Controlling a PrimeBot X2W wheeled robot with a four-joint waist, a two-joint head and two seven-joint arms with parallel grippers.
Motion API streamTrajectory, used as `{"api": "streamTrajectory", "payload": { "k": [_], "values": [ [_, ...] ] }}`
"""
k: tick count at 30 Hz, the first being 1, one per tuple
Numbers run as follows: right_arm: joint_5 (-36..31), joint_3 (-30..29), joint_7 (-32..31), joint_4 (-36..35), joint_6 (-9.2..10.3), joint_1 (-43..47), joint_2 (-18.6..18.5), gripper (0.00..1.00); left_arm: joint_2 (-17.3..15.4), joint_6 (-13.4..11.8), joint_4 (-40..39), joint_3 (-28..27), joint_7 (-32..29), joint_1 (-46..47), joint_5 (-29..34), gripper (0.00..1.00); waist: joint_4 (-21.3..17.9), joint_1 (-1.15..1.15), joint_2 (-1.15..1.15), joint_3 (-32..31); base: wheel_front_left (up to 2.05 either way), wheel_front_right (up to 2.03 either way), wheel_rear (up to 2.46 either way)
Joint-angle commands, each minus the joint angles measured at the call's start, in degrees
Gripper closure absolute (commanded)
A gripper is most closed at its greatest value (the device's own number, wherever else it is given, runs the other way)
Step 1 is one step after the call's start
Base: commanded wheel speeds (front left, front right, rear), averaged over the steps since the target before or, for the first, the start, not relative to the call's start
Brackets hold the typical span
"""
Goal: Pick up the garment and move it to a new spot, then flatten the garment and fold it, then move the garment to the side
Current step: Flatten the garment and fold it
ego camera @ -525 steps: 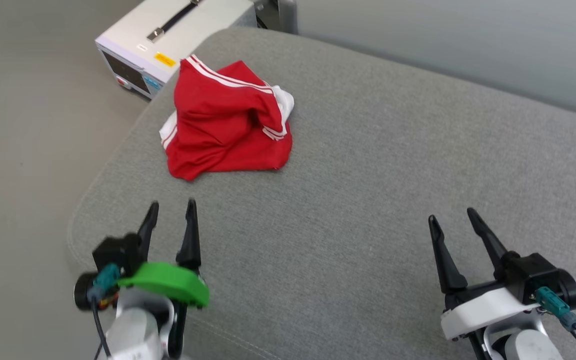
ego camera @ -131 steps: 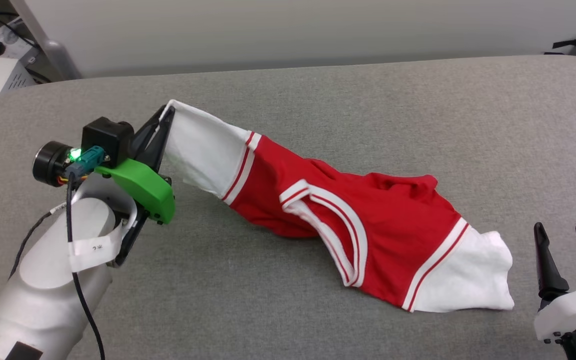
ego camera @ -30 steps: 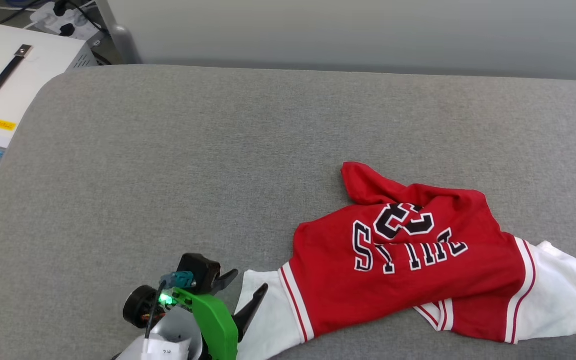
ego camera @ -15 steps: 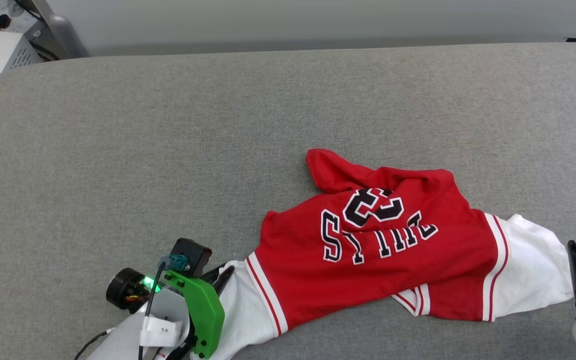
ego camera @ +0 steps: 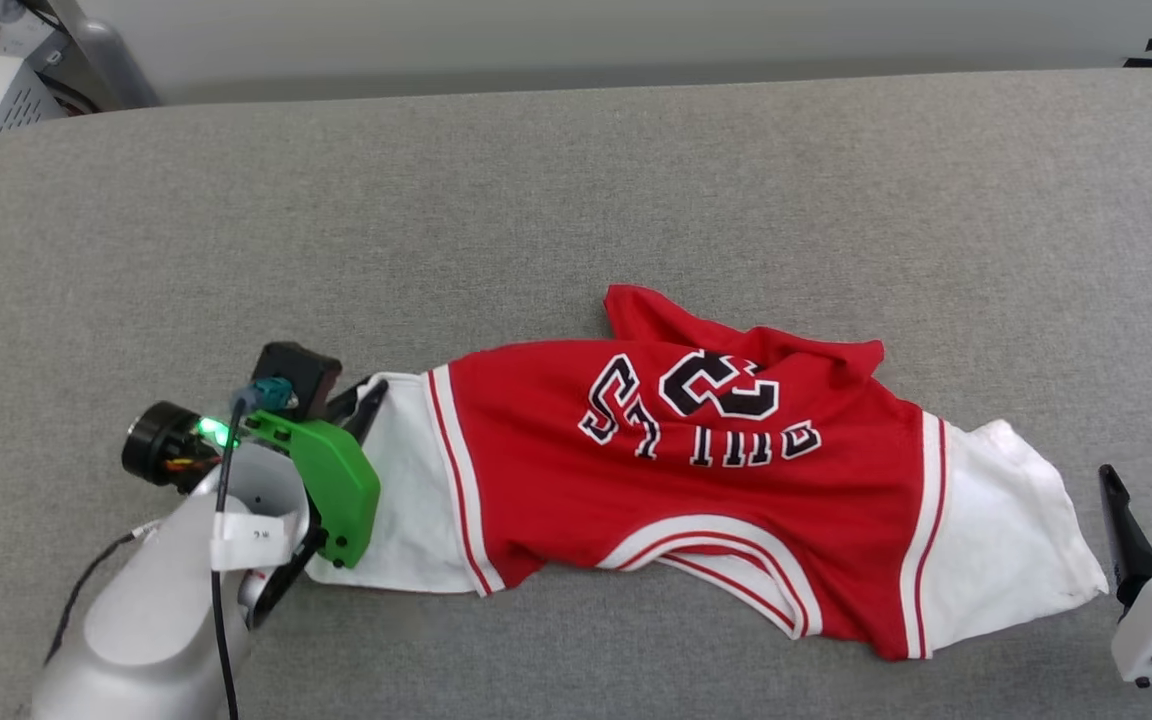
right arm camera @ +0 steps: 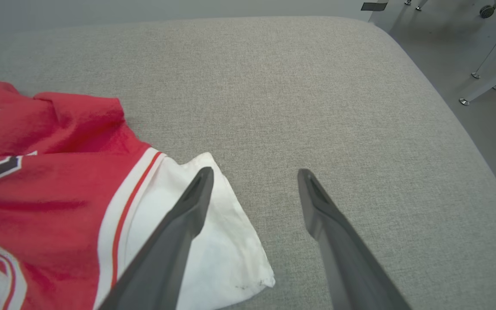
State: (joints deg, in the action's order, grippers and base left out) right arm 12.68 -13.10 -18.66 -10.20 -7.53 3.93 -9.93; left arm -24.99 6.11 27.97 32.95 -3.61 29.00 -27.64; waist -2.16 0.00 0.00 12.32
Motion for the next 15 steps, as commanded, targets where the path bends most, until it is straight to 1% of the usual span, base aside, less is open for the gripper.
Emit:
{"api": "streamTrajectory", "payload": {
  "k": [1,3,4,5,7,12,15],
  "values": [
    [-0.44,0.39,0.54,0.03,0.04,-1.29,-0.27,0.0,-0.75,0.33,1.13,0.12,0.02,1.97,0.17,1.0,-0.61,0.0,0.0,0.79,0.0,0.0,0.0],
    [-0.56,0.99,0.82,0.26,0.04,-1.66,-0.24,0.0,-1.37,0.62,2.79,0.99,0.71,3.68,1.04,0.98,-0.96,0.0,0.0,1.3,0.0,0.0,0.0],
    [-0.6,1.27,0.98,0.45,0.04,-1.78,-0.14,0.0,-1.61,0.78,3.46,1.73,1.72,4.44,1.67,0.21,-1.08,0.0,0.0,1.49,0.0,0.0,0.0],
    [-0.63,1.43,1.1,0.6,0.04,-1.85,-0.07,0.0,-1.63,0.86,4.07,2.02,2.71,4.84,1.9,0.0,-1.15,0.0,0.0,1.59,0.0,0.0,0.0],
    [-0.71,1.71,1.39,0.97,0.04,-1.94,0.09,0.0,-1.88,0.96,5.45,2.84,5.3,5.5,2.97,0.0,-1.28,0.0,0.0,1.68,0.0,0.0,0.0],
    [-0.55,1.6,2.12,2.03,0.04,-1.64,0.26,0.0,-0.85,-0.95,8.21,1.1,13.72,5.15,2.78,0.0,-0.58,0.0,0.0,0.52,0.0,0.0,0.0],
    [-0.36,1.1,2.51,2.79,0.04,-1.44,0.13,0.0,-0.05,-1.97,8.0,-0.67,16.29,3.88,1.23,0.0,0.31,0.0,0.0,-0.76,0.0,0.0,0.0]
  ]
}}
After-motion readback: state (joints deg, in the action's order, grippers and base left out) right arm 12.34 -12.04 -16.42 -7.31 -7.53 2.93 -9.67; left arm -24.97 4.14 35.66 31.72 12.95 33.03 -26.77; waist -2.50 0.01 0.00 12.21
